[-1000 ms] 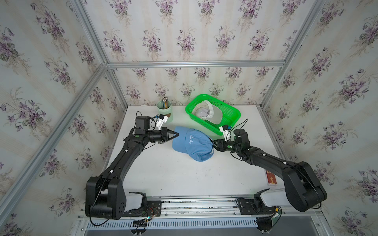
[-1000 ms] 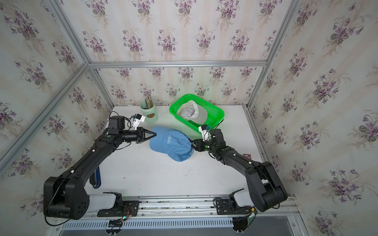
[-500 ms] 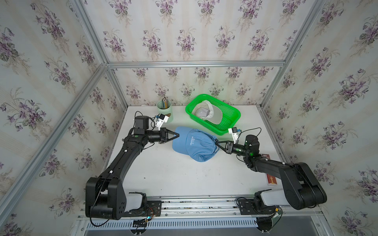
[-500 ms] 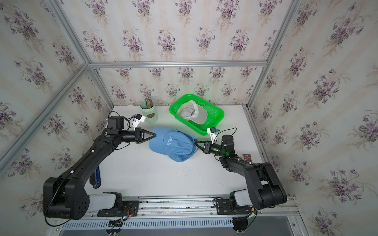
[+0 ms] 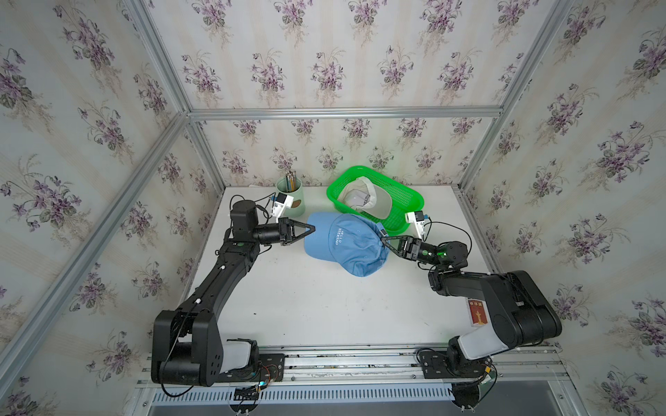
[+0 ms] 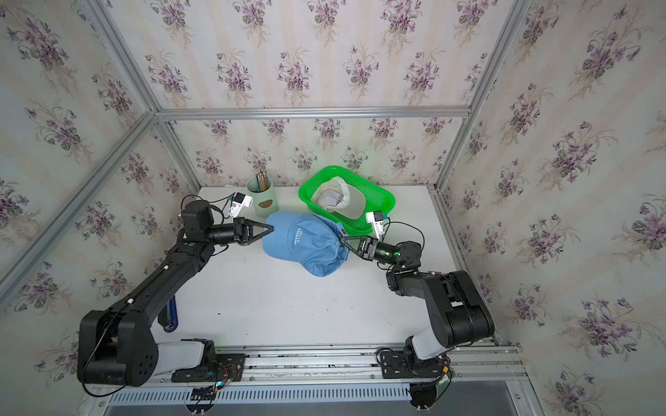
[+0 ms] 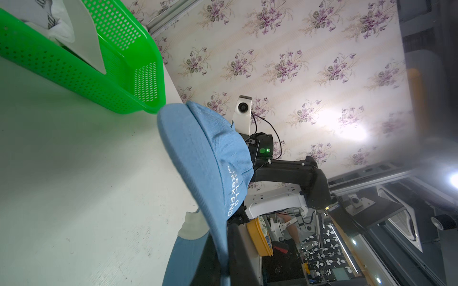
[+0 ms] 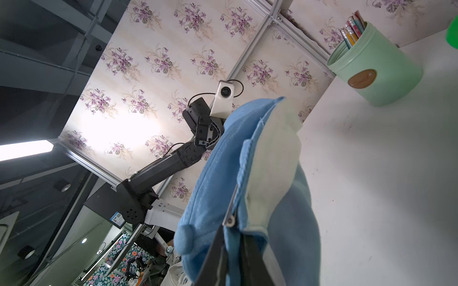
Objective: Turn the baseball cap inside out
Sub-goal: Turn over the baseball cap.
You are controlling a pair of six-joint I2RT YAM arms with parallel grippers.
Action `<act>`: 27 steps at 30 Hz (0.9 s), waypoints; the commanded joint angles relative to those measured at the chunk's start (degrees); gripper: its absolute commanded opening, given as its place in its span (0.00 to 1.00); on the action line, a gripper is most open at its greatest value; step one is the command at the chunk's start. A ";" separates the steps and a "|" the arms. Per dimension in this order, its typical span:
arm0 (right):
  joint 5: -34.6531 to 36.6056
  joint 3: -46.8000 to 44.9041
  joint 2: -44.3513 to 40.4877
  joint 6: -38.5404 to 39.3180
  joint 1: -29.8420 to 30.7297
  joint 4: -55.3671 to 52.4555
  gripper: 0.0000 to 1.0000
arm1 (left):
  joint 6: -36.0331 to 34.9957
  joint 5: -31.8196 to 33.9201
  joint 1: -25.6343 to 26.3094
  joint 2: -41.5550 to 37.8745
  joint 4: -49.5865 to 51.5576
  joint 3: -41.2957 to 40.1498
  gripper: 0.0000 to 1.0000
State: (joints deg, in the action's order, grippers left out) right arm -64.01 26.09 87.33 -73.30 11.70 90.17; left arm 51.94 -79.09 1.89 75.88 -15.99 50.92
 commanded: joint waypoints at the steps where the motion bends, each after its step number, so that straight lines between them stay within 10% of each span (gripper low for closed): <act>1: 0.50 -0.35 -2.92 4.70 -2.02 -1.75 0.16 | 13.20 -1.20 -1.66 0.20 -17.76 -0.56 0.00; 7: 5.55 2.82 -13.89 26.51 -2.50 -38.42 0.18 | 11.51 -1.62 -2.59 -1.09 -13.44 0.06 0.00; 13: 6.50 3.61 -11.40 30.04 -2.59 -43.93 0.35 | 12.59 -1.34 -2.59 -3.53 -12.14 1.17 0.00; 19: 11.03 3.18 -14.82 33.64 -2.48 -50.36 0.50 | -19.75 8.11 -2.49 -6.61 35.39 12.25 0.00; 27: 19.57 3.16 -22.17 37.24 2.47 -60.43 0.65 | -23.00 17.58 -2.14 -7.44 42.04 14.38 0.00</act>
State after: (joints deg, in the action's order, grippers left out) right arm -48.80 29.17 66.17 -38.26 12.10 33.47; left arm 33.36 -65.47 -0.49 68.97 21.28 65.10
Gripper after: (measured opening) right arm 0.631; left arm 0.087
